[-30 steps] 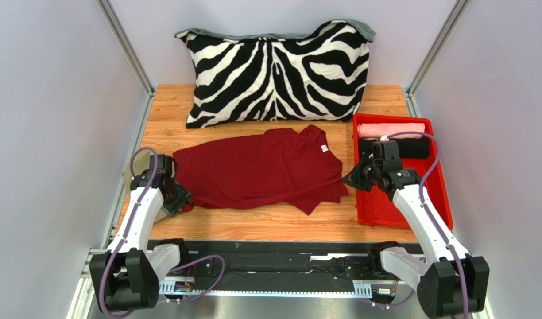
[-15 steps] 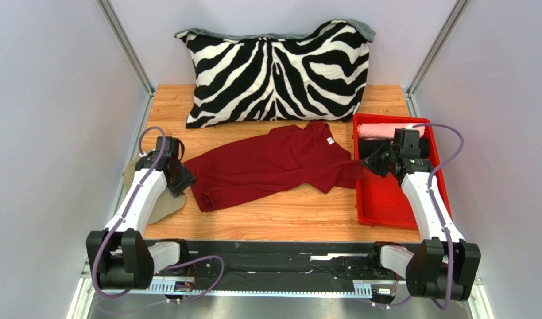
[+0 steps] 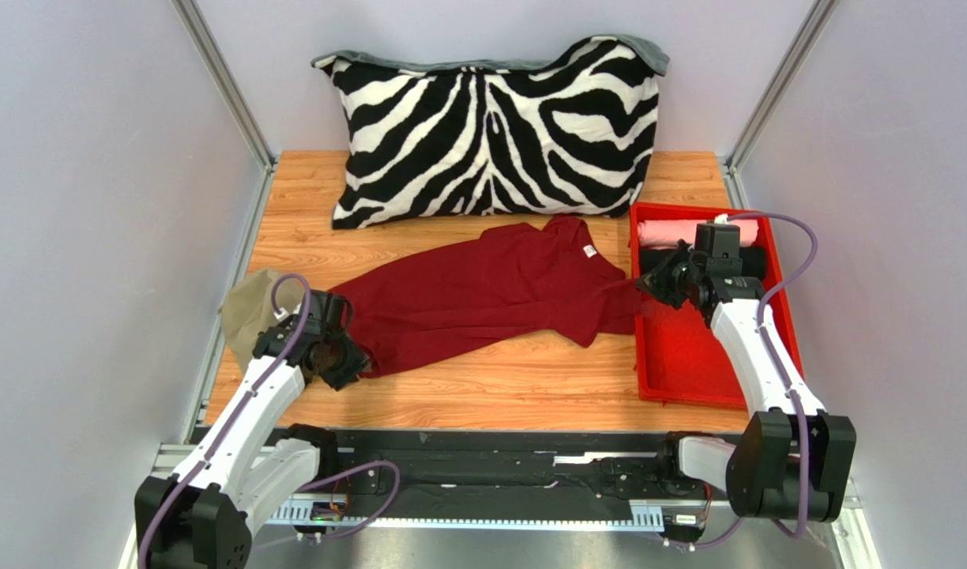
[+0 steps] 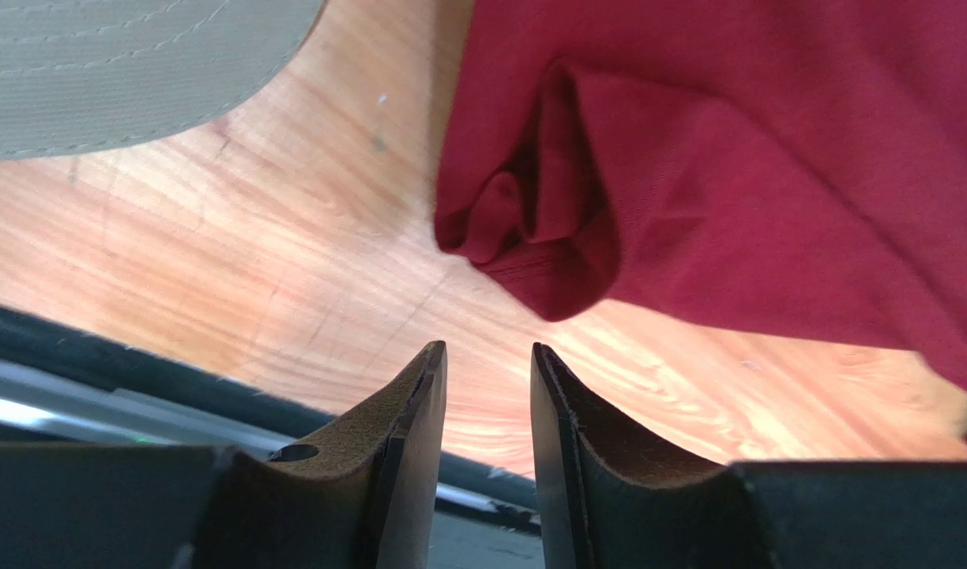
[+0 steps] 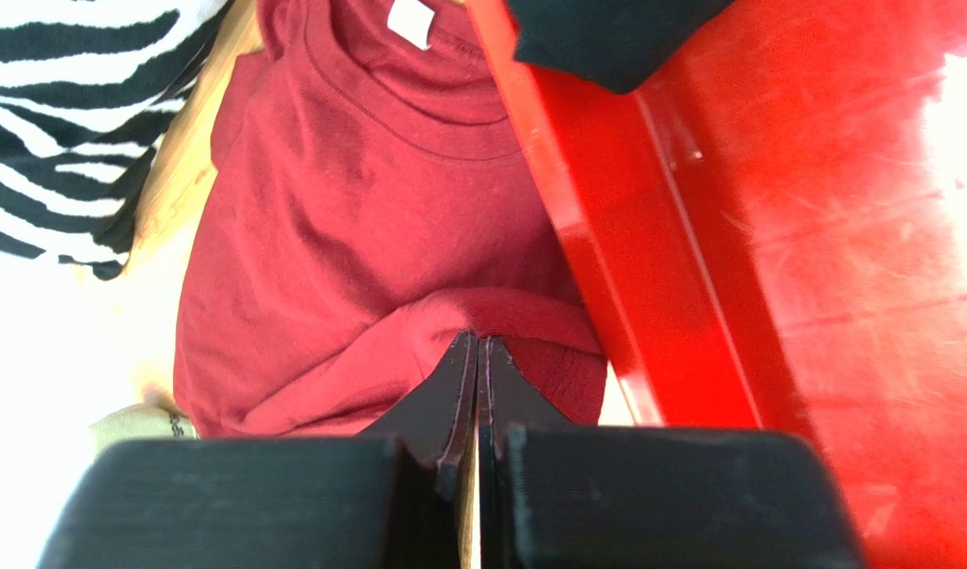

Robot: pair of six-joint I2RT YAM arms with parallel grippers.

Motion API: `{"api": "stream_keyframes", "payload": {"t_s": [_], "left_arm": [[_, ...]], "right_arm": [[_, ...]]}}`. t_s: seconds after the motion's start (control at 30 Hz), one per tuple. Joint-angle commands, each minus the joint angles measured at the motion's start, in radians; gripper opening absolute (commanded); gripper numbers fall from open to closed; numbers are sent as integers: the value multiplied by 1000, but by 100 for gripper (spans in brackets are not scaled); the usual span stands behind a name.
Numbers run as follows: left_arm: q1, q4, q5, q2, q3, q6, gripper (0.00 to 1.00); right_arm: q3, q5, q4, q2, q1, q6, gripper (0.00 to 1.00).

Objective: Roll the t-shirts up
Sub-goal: Flatten out the T-shirt at the center of the board.

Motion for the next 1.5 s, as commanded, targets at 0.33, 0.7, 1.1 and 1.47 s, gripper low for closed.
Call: {"api": "stream_keyframes", "payload": {"t_s": [0.33,0.7,1.1,1.47], "left_arm": [[-3,236,-50,169,88,-61,46],[-3,307,-74,257,118,-37,9],[-1,-35,-257,-128,351,123,0],[2,-141,-30,-266,389,230,0]], "right_arm": [[11,-14,43,-31,40,1,0],[-1,-11,14,-85,40,-5,0],[63,0,-145,-289,40,33,0],[120,42,-302,-485,38,76,0]]}}
